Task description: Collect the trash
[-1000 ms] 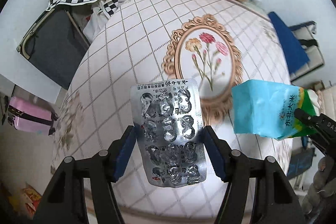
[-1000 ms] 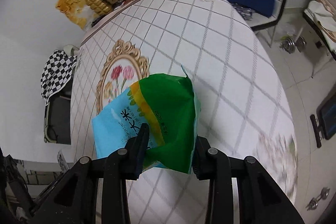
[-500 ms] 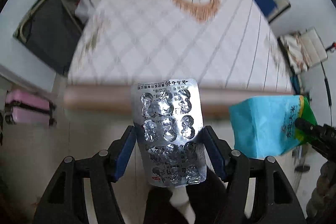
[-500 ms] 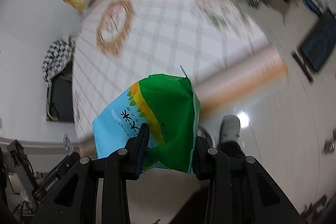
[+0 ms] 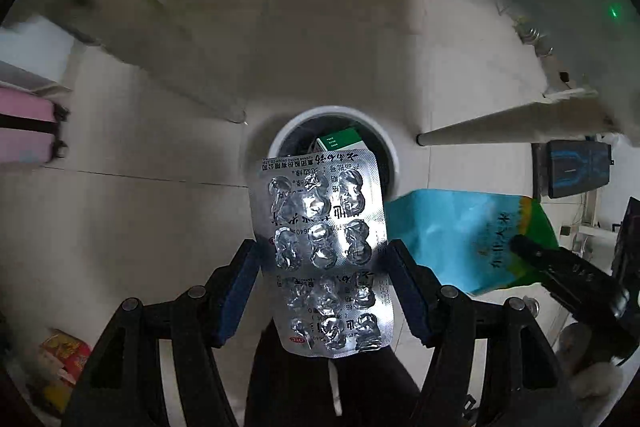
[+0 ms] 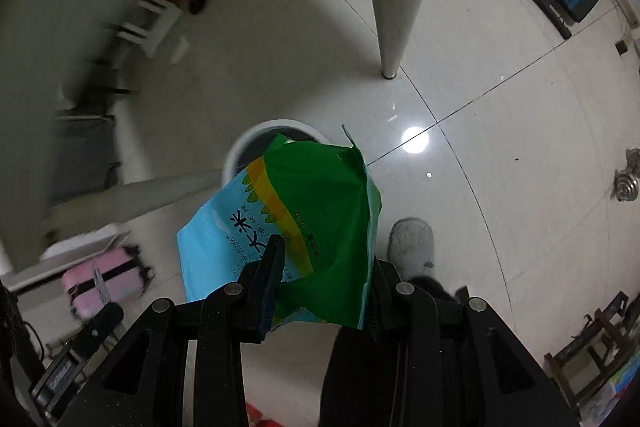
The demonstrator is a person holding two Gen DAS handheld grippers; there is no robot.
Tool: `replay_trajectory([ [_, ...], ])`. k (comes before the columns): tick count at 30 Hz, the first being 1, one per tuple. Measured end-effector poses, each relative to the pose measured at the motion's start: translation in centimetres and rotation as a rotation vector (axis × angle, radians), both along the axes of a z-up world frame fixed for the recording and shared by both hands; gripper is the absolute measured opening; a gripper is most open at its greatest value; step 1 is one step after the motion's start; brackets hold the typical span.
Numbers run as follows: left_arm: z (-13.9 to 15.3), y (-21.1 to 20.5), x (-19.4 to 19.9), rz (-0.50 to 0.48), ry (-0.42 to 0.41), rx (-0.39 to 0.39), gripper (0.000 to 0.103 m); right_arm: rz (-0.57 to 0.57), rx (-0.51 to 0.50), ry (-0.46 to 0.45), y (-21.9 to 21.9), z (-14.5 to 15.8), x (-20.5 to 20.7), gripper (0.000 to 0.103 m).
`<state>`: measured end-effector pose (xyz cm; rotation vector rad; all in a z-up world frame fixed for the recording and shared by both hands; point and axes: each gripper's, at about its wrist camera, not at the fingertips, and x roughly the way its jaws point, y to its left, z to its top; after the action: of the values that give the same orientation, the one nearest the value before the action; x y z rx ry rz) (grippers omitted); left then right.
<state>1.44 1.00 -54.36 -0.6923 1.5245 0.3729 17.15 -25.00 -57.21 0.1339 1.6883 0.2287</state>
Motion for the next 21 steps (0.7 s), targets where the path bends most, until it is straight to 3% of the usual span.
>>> replay_trajectory([
  [4, -9.1, 1.1, 3.2, 0.001, 0.019, -0.077, 0.063, 0.038, -0.012, 0.017, 1.9, -8.8, 1.0, 0.037],
  [7, -13.1, 1.3, 4.8, -0.017, 0.019, -0.110, 0.066, 0.083, 0.000, 0.037, 3.1, -13.8, 1.4, 0.038],
  [9, -15.0, 1.4, 5.5, -0.022, 0.021, -0.129, 0.092, 0.128, 0.000, 0.050, 4.2, -16.0, 1.7, 0.039],
  [10, -15.8, 1.5, 5.8, -0.018, 0.025, -0.139, 0.098, 0.144, 0.012, 0.069, 4.4, -17.1, 1.7, 0.041],
  [14, -15.1, 1.2, 5.8, 0.001, 0.018, -0.126, 0.099, 0.181, 0.090, 0.138, 4.2, -19.3, 1.4, 0.084],
  [16, -14.3, 1.1, 5.2, 0.006, 0.013, -0.092, 0.099, 0.196, 0.086, 0.130, 3.9, -18.8, 1.6, 0.086],
  [18, -13.1, 0.7, 4.4, -0.009, 0.014, -0.024, 0.099, 0.218, 0.076, 0.114, 3.7, -17.5, 1.7, 0.096],
  [21, -9.9, 0.2, 3.0, -0.036, 0.004, 0.100, 0.099, 0.284, 0.030, 0.053, 4.6, -14.4, 1.5, 0.098],
])
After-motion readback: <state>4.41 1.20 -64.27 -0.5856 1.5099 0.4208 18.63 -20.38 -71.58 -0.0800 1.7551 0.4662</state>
